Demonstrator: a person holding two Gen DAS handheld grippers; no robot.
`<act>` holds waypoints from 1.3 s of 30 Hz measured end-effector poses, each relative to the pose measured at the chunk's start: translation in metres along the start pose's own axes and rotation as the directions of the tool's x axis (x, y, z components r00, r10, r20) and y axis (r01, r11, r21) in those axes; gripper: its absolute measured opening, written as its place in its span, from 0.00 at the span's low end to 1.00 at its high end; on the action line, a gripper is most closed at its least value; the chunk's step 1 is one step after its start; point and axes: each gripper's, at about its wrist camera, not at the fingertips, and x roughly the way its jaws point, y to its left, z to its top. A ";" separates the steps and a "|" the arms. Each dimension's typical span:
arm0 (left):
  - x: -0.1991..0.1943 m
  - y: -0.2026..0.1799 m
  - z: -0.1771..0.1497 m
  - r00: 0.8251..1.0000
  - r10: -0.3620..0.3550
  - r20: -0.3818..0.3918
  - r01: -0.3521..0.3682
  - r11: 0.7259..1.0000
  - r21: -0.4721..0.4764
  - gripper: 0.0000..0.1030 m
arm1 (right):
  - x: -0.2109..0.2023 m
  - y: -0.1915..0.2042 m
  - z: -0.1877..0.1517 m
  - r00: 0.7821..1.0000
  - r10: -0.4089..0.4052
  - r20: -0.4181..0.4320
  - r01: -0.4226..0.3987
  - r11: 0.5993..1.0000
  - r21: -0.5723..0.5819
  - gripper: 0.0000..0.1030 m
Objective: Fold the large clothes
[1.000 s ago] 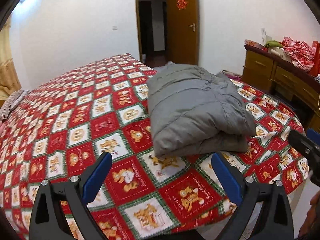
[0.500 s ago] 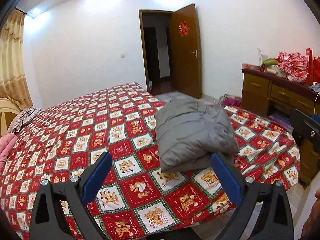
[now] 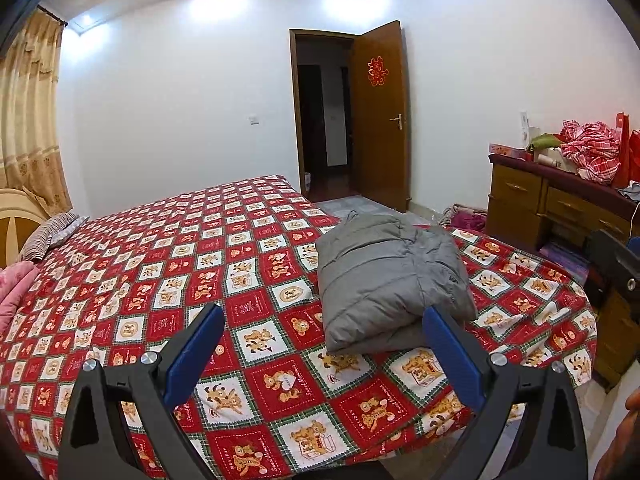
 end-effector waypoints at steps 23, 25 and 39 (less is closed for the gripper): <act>-0.001 -0.002 -0.001 1.000 -0.007 0.000 0.007 1.000 0.012 0.97 | 0.004 -0.004 0.001 1.000 0.018 -0.019 -0.018 1.000 0.013 1.00; -0.001 -0.001 -0.002 1.000 -0.010 -0.001 0.010 1.000 0.010 0.97 | 0.004 -0.004 0.001 1.000 0.020 -0.019 -0.020 1.000 0.014 1.00; 0.000 -0.003 -0.003 1.000 -0.012 -0.004 0.012 1.000 0.004 0.97 | 0.002 -0.002 0.001 1.000 0.016 -0.018 -0.016 1.000 0.013 1.00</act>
